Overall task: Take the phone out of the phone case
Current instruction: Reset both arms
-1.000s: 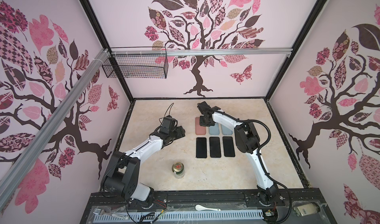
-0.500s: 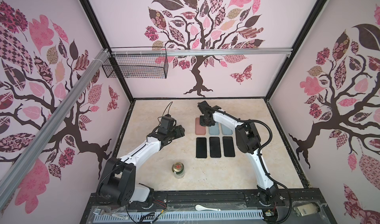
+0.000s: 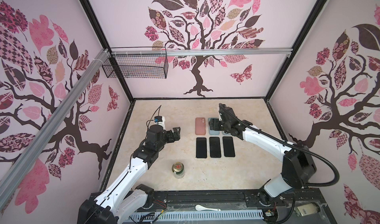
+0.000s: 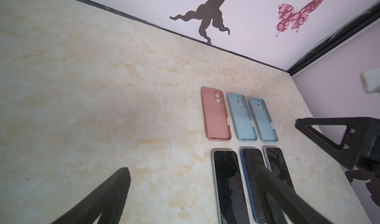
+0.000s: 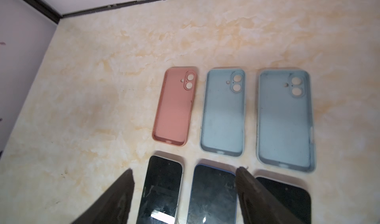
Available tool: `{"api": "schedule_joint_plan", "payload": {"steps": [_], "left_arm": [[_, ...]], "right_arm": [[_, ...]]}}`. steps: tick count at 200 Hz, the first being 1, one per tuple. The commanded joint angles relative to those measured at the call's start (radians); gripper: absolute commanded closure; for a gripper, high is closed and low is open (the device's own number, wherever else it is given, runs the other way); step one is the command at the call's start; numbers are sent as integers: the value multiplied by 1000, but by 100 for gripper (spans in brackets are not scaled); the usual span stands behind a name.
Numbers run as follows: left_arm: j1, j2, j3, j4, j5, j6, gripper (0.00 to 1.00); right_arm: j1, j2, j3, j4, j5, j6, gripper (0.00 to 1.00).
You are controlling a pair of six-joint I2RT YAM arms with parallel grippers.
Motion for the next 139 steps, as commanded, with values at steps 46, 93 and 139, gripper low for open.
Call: {"api": "schedule_joint_plan", "payload": {"steps": [46, 93, 139], "left_arm": [[5, -142, -147, 127, -346, 97, 2], [103, -221, -282, 317, -371, 327, 2], [213, -159, -372, 479, -392, 362, 2]], "right_arm": [[-11, -269, -334, 223, 266, -97, 0], [-29, -425, -538, 424, 410, -277, 0], [-251, -455, -643, 570, 360, -309, 0]]}}
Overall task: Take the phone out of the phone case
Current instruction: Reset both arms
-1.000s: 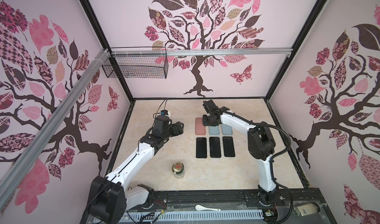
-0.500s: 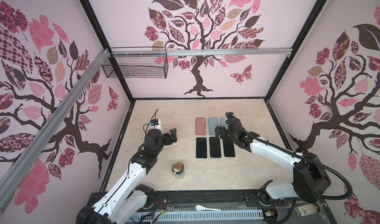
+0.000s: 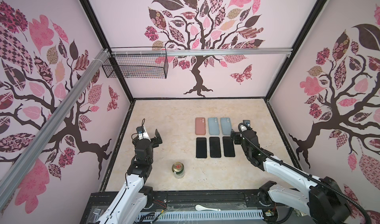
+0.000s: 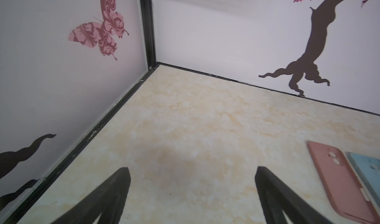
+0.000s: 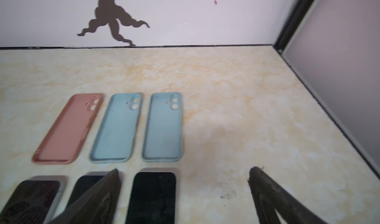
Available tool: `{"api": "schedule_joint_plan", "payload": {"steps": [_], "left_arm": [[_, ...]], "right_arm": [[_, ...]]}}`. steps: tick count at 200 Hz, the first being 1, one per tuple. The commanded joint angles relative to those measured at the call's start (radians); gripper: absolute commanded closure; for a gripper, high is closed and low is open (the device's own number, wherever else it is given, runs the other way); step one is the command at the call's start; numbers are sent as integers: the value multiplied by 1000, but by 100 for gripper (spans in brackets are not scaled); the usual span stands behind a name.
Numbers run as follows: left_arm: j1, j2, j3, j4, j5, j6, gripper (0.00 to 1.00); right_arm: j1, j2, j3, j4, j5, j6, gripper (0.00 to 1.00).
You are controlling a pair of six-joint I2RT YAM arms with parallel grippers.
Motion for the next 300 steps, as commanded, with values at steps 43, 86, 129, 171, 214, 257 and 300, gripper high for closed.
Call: {"api": "schedule_joint_plan", "payload": {"steps": [43, 86, 129, 171, 214, 257, 300], "left_arm": [[8, 158, -97, 270, -51, 89, 2], [11, 295, -110, 407, -48, 184, 2], [24, 468, -80, 568, 10, 250, 2], [82, 641, -24, 711, 155, 217, 2], [99, 757, 0, 771, 158, 200, 2], [132, 803, 39, 726, 187, 171, 2], [191, 808, 69, 678, 275, 136, 2]], "right_arm": [[-157, 70, -74, 258, 21, -133, 1], [-179, 152, -183, 532, -51, -188, 1], [-237, 270, -206, 698, -128, -154, 0], [-291, 373, -184, 815, -199, -165, 0], [-367, 472, -237, 994, -263, -95, 0], [-368, 478, -221, 958, -263, -93, 0], [-366, 489, -191, 916, -256, -100, 0]]}}
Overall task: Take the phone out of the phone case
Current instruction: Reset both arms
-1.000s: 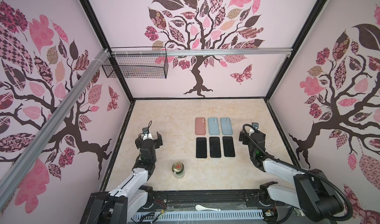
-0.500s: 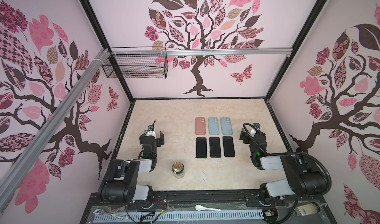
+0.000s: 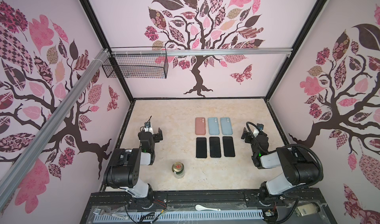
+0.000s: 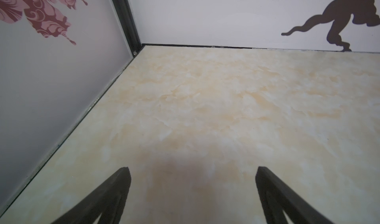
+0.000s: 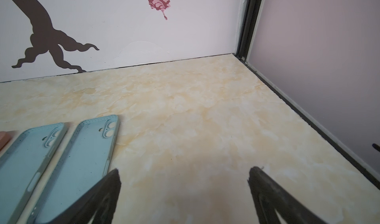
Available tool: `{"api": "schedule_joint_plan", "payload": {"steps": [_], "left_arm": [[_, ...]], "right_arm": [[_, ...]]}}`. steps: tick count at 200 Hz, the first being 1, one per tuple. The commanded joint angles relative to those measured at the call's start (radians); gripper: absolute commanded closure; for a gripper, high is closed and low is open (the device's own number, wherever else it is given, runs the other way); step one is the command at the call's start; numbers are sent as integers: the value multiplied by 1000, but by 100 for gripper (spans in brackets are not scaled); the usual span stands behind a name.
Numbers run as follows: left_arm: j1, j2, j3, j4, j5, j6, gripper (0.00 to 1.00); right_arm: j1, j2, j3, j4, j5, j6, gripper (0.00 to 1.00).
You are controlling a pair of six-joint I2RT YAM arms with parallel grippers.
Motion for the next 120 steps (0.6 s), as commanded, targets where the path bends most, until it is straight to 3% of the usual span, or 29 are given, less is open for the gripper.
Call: {"api": "schedule_joint_plan", "payload": {"steps": [1, 120], "left_arm": [[6, -6, 18, -24, 47, -21, 2], [5, -4, 27, -44, 44, -24, 2]], "right_arm": [[-2, 7, 25, -2, -5, 10, 0], [-1, 7, 26, -4, -4, 10, 0]]}}
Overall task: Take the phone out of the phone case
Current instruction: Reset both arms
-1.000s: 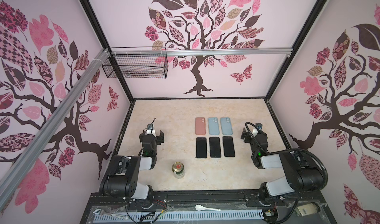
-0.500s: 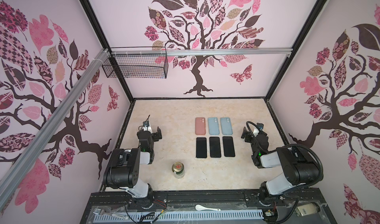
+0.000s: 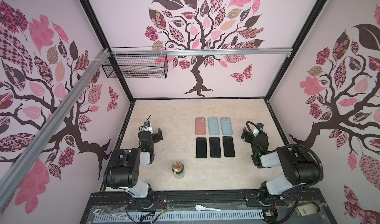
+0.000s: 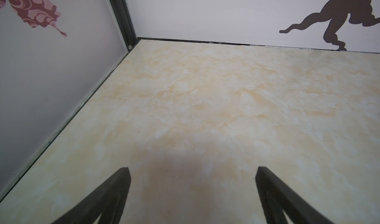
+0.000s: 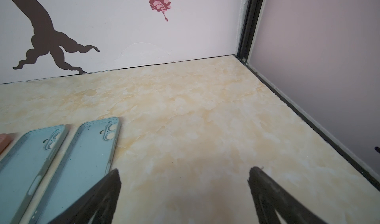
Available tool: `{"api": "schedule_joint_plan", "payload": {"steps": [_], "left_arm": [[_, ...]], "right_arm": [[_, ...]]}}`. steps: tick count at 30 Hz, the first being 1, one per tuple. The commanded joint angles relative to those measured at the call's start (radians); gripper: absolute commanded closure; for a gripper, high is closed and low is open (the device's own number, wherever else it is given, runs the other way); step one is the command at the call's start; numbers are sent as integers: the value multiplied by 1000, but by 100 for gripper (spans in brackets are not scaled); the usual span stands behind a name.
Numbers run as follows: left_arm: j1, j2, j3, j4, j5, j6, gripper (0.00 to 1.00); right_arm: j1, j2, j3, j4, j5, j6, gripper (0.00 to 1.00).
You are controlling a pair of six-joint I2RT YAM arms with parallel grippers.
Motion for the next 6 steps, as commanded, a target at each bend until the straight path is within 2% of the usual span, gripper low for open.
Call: {"api": "schedule_joint_plan", "payload": {"steps": [1, 6], "left_arm": [[0, -2, 24, -4, 13, -12, 2], [0, -9, 16, 2, 14, -10, 2]], "right_arm": [[-1, 7, 18, 5, -4, 10, 0], [-2, 7, 19, 4, -5, 10, 1]]}}
